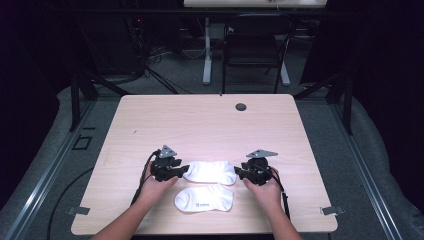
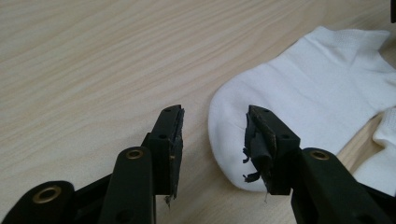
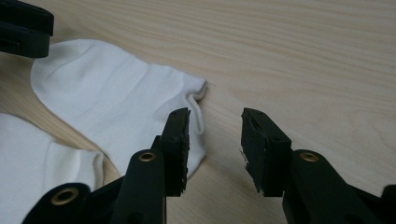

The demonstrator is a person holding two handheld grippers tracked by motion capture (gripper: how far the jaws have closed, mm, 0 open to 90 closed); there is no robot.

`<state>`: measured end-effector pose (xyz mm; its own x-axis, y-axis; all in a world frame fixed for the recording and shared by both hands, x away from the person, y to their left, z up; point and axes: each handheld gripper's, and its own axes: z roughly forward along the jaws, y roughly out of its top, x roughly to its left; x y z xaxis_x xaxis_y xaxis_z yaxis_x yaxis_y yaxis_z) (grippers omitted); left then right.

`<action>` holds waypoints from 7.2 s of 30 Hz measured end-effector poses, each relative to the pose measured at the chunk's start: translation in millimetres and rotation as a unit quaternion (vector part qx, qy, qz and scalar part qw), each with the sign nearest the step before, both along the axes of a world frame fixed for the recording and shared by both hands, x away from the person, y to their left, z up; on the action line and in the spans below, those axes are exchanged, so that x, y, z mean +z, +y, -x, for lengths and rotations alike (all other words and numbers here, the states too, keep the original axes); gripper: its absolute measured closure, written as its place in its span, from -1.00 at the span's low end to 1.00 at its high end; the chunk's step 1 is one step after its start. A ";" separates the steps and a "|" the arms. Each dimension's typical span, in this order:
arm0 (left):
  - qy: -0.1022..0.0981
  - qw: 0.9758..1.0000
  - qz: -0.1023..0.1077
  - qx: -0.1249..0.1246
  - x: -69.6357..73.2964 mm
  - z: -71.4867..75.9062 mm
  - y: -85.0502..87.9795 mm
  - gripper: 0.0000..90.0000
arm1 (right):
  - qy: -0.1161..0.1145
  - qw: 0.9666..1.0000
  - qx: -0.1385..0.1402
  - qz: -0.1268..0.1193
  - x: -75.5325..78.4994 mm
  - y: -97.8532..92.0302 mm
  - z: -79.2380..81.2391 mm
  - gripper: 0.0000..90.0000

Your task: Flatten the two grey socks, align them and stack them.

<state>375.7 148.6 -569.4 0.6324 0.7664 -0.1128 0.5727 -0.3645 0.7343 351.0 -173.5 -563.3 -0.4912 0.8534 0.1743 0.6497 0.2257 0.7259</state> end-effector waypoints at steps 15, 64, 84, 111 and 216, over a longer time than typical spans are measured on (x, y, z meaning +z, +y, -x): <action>0.021 1.000 -0.003 0.001 -9.3 -6.3 -2.4 0.49 | 0.018 1.000 0.009 -0.010 -11.1 10.2 -6.4 0.63; -0.001 0.998 0.042 -0.035 31.9 20.8 11.1 0.97 | -0.020 0.998 0.055 -0.029 36.1 19.4 14.7 0.92; 0.003 0.997 0.062 -0.044 35.2 57.3 26.9 0.97 | -0.033 0.995 0.084 -0.039 46.7 22.6 50.4 0.92; 0.004 0.997 0.046 -0.057 19.1 92.5 29.7 0.97 | -0.021 0.994 0.100 -0.028 27.5 24.9 79.2 0.92; -0.011 0.993 -0.009 -0.119 -11.9 104.6 16.1 0.21 | 0.000 0.990 0.133 0.055 -10.3 43.1 79.4 0.48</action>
